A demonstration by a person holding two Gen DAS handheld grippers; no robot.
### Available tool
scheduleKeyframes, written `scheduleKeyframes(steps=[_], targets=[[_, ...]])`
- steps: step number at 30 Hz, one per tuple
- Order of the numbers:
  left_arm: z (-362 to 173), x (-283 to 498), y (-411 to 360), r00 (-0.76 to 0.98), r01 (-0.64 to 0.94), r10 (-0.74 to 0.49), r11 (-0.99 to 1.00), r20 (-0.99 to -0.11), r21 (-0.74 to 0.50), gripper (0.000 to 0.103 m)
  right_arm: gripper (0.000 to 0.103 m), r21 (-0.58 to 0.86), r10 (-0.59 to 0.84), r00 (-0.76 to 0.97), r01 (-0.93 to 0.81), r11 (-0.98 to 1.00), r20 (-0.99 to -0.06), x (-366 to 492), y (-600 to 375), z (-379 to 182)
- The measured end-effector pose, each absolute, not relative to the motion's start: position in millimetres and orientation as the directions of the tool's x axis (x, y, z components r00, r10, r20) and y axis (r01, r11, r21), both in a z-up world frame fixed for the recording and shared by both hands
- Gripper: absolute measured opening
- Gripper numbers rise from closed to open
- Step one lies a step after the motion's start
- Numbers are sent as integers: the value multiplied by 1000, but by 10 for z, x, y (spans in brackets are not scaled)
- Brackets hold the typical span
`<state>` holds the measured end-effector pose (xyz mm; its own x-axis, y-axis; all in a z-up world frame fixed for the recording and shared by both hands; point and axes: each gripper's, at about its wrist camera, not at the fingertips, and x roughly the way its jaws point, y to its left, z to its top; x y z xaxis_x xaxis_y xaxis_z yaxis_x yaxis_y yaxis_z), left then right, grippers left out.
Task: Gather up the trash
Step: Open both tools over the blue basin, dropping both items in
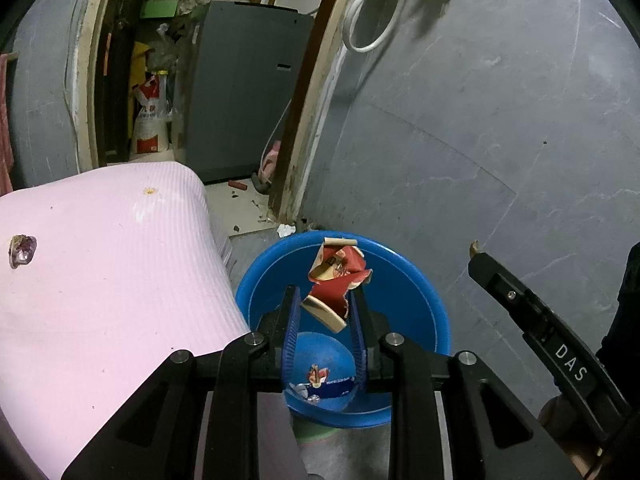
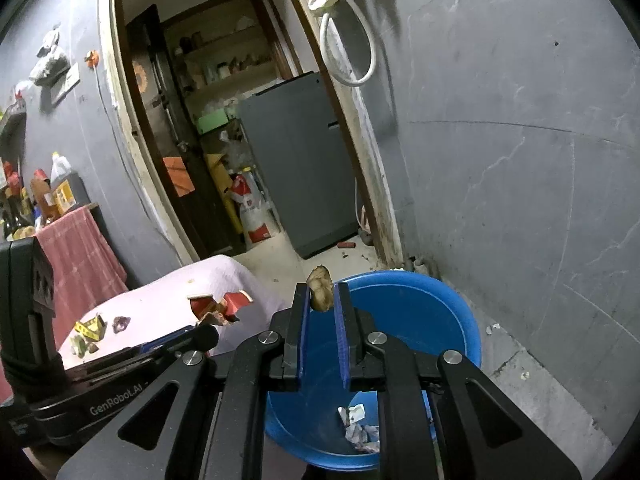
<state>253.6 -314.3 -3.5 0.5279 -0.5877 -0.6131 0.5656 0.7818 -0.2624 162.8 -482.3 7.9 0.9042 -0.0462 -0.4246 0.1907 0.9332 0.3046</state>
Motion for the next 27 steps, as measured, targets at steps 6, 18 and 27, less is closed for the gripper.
scheduleKeyframes(steps=[6, 18, 27], targets=[[-55, 2579, -3096, 522, 550, -584, 787, -622, -278, 26, 11, 317, -47, 898, 203, 927, -437, 1680, -4855, 69], [7, 2574, -3028, 552, 533, -589, 794, -590, -293, 36, 24, 328, -53, 900, 213, 920, -433, 1686, -4887, 39], [313, 2436, -2688, 672, 495, -553, 830, -492, -258, 68, 58, 318, -91, 956, 182, 930, -280, 1487, -4776, 262]])
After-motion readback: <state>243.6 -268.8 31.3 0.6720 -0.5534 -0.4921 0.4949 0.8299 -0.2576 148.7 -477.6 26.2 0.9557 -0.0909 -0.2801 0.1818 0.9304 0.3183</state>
